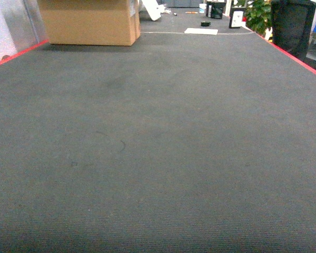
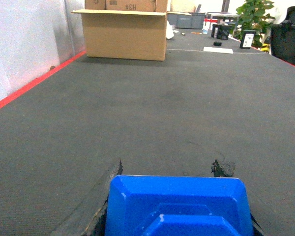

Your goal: Sort blue parts and orange caps into right shelf containers

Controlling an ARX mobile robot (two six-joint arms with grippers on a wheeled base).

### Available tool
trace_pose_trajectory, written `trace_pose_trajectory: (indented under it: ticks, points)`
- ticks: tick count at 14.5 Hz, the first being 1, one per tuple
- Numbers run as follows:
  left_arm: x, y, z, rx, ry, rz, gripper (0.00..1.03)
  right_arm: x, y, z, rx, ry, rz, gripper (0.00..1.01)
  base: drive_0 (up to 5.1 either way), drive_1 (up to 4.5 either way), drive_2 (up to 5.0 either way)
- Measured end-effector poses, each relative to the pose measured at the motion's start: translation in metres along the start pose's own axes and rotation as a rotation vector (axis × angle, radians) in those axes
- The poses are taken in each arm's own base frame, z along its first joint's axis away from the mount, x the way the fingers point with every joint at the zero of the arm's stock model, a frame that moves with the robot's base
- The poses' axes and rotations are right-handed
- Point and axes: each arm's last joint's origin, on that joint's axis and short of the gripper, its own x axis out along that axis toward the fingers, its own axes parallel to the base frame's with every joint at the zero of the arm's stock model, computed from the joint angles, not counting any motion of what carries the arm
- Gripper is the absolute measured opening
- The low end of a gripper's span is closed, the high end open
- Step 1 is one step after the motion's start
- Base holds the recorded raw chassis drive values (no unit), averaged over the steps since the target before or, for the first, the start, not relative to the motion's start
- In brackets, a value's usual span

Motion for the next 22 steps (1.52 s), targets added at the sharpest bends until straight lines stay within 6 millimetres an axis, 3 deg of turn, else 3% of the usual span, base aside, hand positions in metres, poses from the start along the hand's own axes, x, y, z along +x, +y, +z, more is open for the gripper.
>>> trace_pose_trajectory:
  ticks: [5,22]
  points:
    - [0.0,0.0002,0.0,0.0,0.0,0.002,0.44,0.0,0.0,0.0,0.0,0.0,0.0,0.42,0.0,0.0,0.0]
    - [0.0,0.0002,0.0,0.0,0.0,0.002,0.44,0.0,0.0,0.0,0.0,0.0,0.0,0.42,-1.6,-1.65,-1.6]
